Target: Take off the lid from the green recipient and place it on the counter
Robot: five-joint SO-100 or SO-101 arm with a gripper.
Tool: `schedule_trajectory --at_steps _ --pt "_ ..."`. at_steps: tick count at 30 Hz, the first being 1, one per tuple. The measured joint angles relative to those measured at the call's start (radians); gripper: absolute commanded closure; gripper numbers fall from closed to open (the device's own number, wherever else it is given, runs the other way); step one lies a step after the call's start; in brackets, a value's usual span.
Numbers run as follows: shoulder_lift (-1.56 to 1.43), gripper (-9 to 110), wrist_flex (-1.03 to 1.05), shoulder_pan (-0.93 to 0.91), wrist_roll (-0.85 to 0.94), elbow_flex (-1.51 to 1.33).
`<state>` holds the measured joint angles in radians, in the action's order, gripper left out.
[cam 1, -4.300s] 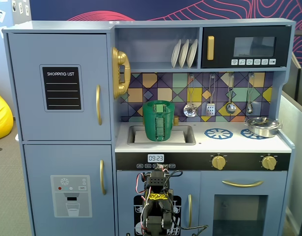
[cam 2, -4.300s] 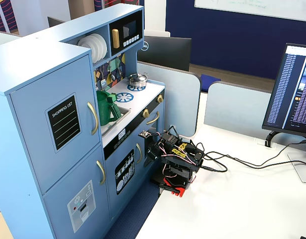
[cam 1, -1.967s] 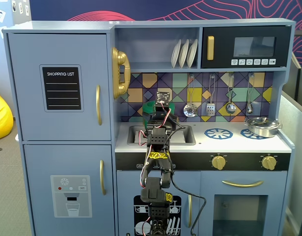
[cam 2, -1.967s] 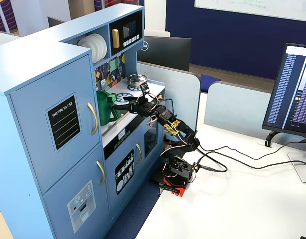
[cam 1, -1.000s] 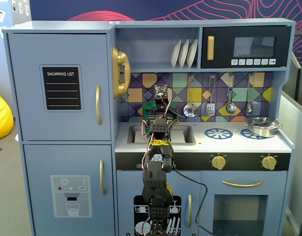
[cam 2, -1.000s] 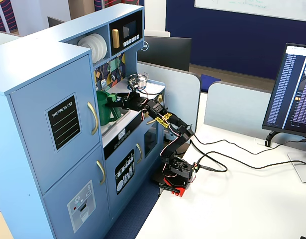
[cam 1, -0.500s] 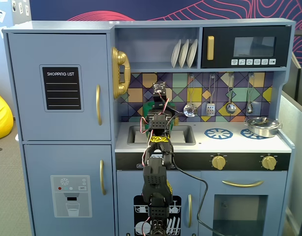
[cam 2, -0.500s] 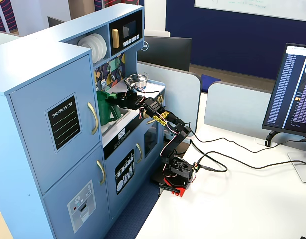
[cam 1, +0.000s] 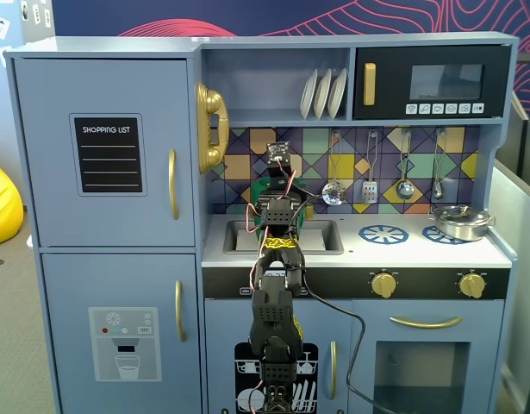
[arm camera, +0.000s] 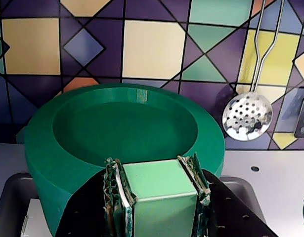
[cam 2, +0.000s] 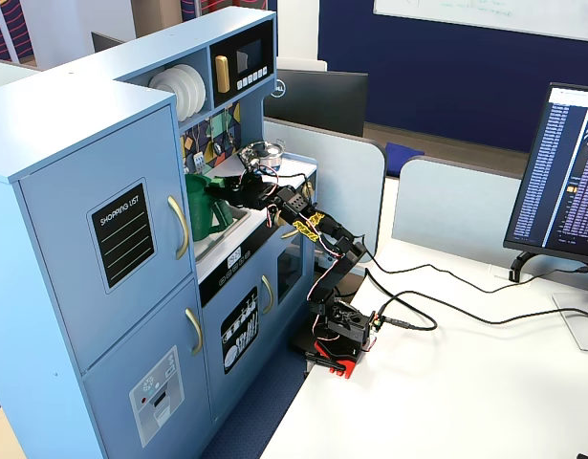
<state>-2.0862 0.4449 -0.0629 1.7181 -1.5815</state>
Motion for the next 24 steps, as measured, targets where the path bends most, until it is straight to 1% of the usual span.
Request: schedule_trajectory --at_steps 8,11,18,24 --pt "0.000 101 -0.002 0.006 0.006 0.051" --pt "0.000 101 -0.002 -0.023 0.006 0.051" --pt "0.000 101 -0.002 -0.207 0.006 0.087" --pt "0.000 101 -0.063 -0.388 0.012 0.095"
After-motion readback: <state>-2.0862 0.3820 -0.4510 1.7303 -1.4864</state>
